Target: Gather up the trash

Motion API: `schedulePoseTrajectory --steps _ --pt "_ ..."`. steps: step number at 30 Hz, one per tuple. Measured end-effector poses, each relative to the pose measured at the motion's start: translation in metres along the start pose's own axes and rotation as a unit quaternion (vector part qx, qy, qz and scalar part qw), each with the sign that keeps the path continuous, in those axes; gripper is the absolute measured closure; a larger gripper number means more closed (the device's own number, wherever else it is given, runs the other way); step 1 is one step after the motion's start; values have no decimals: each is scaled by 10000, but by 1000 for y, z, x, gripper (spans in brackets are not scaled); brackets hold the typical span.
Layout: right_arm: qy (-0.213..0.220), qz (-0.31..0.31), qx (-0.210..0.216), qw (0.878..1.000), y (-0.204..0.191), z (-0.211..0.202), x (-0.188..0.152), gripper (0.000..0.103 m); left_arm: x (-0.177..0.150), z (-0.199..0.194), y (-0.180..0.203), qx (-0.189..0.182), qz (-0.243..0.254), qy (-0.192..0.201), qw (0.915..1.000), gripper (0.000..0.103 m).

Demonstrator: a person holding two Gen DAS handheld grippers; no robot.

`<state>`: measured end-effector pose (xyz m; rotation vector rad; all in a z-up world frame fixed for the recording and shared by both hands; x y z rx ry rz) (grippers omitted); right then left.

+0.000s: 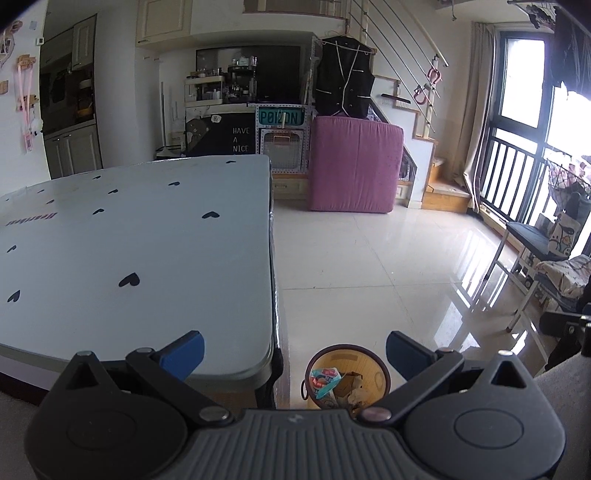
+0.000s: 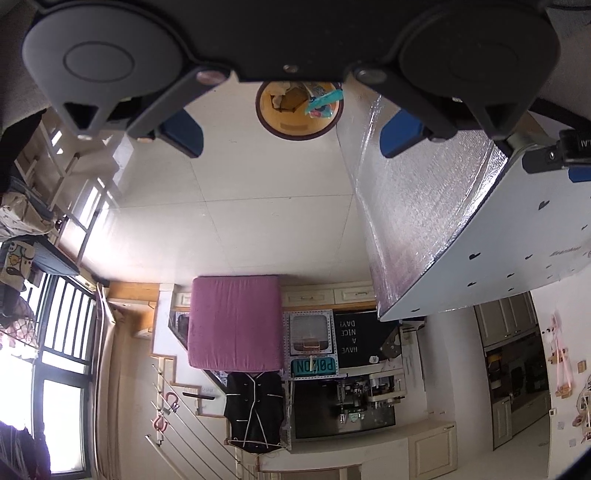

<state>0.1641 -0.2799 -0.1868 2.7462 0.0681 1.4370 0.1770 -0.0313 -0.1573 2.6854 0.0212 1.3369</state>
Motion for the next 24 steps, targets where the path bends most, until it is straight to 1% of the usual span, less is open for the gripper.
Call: schedulePoseTrajectory --steps 4,24 --pt "-41 -26 -92 9999 -1 -1 -1 0 -5 1 -1 14 3 -43 10000 0" --pt "-94 -89 -103 9999 -4 -1 -3 0 -7 3 0 6 -8 -55 10000 0"
Point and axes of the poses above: each gripper's, at about its wrist camera, not at the fingertips, and z roughly the way its jaws point, y to its right, x to its top, the point moved 7 cm from there along z, roughly the way its jaws point, and after that the axes turned 7 degrees about -z, right-handed, at the moved point
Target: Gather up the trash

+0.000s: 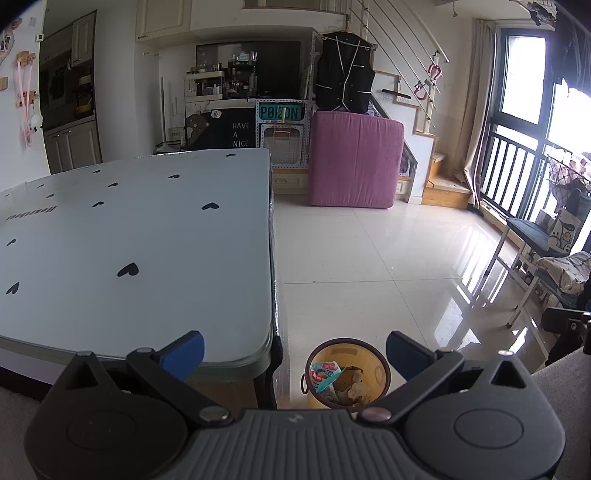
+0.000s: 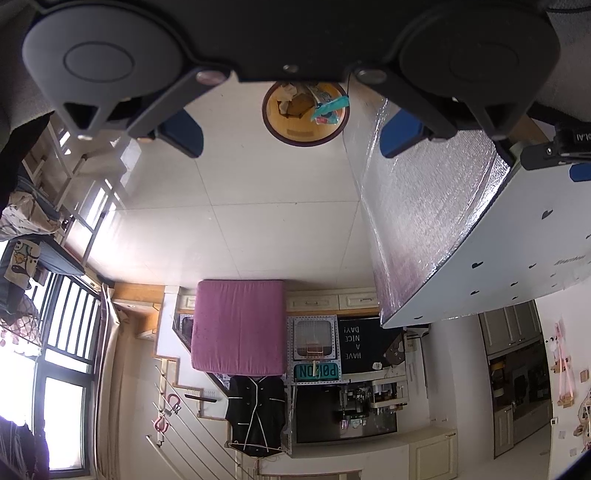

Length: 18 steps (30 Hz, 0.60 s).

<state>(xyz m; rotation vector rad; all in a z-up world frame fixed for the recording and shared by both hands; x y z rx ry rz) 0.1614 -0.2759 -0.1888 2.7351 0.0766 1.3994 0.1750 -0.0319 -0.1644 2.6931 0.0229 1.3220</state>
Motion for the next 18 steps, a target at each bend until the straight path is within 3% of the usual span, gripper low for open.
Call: schedulePoseTrajectory --steps 18 --pt "26 -1 -13 10000 1 -1 2 0 -1 1 0 -1 -24 24 10000 0"
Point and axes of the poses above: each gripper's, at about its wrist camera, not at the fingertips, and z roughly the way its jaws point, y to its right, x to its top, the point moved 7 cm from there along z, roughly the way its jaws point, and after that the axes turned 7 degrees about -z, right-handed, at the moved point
